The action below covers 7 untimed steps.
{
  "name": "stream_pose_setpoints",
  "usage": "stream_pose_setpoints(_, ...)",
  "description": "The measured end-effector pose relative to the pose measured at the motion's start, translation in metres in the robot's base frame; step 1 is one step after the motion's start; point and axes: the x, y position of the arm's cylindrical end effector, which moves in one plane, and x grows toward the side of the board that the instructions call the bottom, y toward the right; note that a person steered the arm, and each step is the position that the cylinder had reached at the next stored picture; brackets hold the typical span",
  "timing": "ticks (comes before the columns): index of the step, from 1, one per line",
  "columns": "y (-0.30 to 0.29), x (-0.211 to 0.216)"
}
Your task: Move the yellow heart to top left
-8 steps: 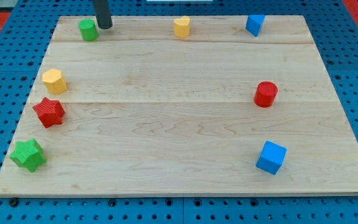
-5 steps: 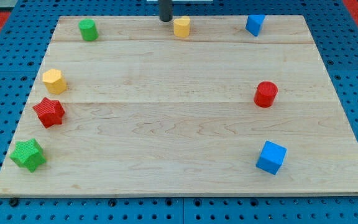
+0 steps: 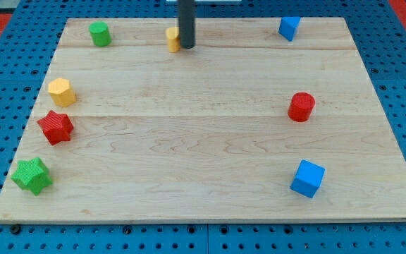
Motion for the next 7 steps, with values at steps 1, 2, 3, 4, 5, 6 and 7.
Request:
stream_pose_setpoints(1,0.000,0.002)
stream_pose_setpoints(2,0.045,-0.023)
stream_pose_setpoints(3,0.016,-0.053)
stream_pose_setpoints(4,-0.050,-0.022)
stream_pose_setpoints(5,-0.104,0.010)
stream_pose_setpoints(6,-0.069,-0.023)
stream_pose_setpoints(7,-0.048,-0.023)
